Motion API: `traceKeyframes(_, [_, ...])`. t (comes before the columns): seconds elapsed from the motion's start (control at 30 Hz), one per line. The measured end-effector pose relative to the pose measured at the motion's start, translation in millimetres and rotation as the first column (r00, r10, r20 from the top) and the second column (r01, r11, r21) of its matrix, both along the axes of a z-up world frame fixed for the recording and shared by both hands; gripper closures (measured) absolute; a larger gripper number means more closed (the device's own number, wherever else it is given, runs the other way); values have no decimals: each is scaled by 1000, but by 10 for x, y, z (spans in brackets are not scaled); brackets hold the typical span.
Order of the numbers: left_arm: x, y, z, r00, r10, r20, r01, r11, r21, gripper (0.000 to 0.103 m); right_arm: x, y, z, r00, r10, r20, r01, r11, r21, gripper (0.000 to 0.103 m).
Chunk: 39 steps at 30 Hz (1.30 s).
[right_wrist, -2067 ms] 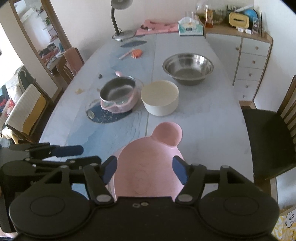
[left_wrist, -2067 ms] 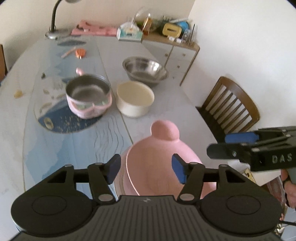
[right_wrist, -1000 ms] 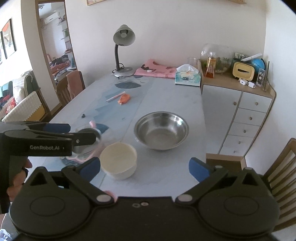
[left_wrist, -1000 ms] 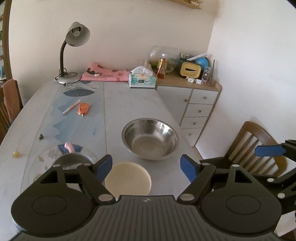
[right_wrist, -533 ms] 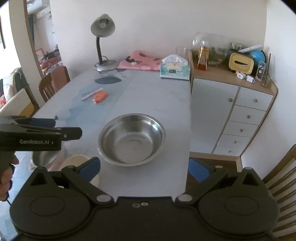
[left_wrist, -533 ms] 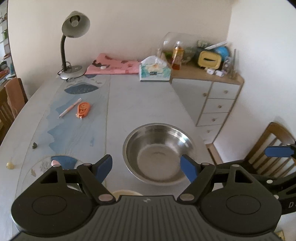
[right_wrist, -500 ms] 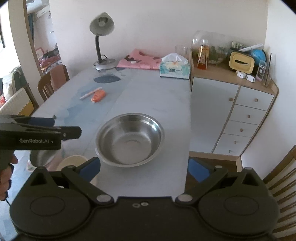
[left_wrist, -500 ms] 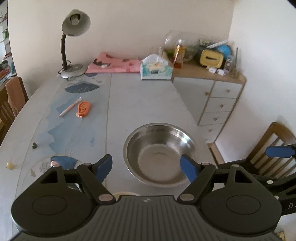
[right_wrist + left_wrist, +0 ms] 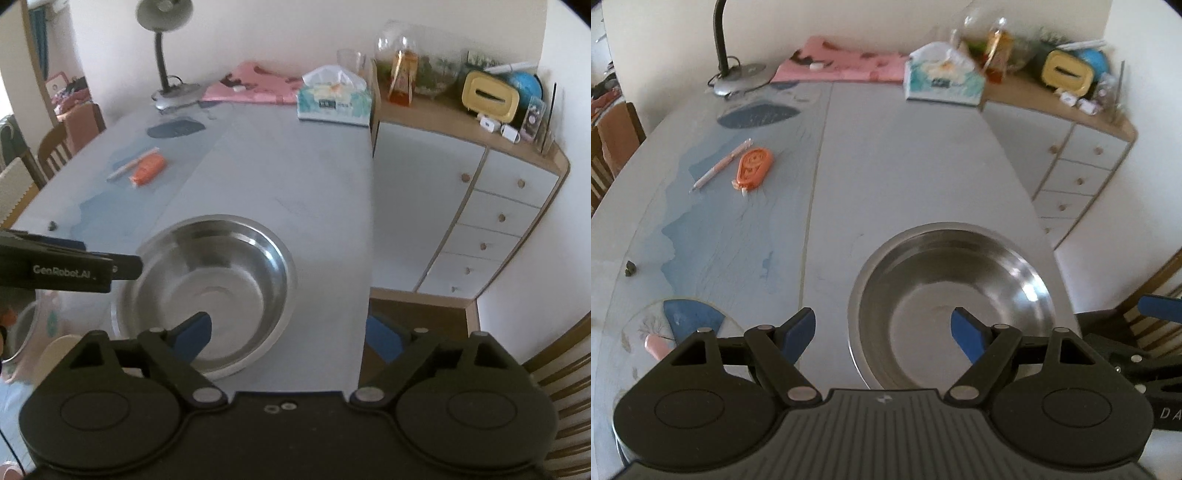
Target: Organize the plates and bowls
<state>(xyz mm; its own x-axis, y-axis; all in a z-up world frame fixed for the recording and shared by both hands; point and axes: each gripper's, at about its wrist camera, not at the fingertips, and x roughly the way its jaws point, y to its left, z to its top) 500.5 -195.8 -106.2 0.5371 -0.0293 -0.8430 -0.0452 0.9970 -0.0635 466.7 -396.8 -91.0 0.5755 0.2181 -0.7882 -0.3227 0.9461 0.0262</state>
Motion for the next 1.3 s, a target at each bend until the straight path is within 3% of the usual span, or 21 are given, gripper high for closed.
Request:
traceKeyframes(0.23, [221, 23, -312, 996, 31, -88, -30, 999, 12, 23, 317, 74, -330, 994, -35, -101, 37, 999, 18, 27])
traceKeyframes(0.3, [243, 44, -376, 994, 41, -105, -40, 999, 8, 29, 373, 80, -412, 991, -38, -132, 42, 999, 29, 32])
traceKeyframes(0.37, [273, 69, -436, 991, 47, -129, -47, 999, 2, 41, 401, 82, -478, 986, -47, -159, 53, 998, 34, 42])
traceKeyframes(0.43, [285, 88, -474, 989, 55, -138, -55, 998, 6, 46, 410, 93, -510, 984, -46, -174, 53, 998, 36, 45])
traceKeyframes(0.5, [290, 109, -503, 987, 59, -148, -60, 998, -6, 56, 408, 106, -524, 983, -44, -180, 51, 998, 36, 49])
traceKeyframes(0.57, [293, 133, -523, 985, 65, -162, -70, 997, -26, 70, 409, 115, -533, 981, -44, -188, 52, 998, 35, 59])
traceKeyframes(0.7, [262, 119, -506, 985, 73, -159, -79, 996, -30, 73, 408, 119, -543, 978, -55, -202, 64, 997, 38, 67])
traceKeyframes(0.8, [237, 106, -491, 984, 76, -162, -85, 995, -51, 80, 386, 88, -528, 976, -65, -210, 80, 995, 65, 72])
traceKeyframes(0.87, [222, 88, -485, 983, 76, -165, -86, 995, -55, 86, 366, 94, -515, 975, -63, -211, 81, 994, 75, 86])
traceKeyframes(1.3, [-98, -86, -183, 994, 69, -89, -74, 996, -46, 88, 58, -44, -259, 986, -87, -143, 98, 993, 71, 86])
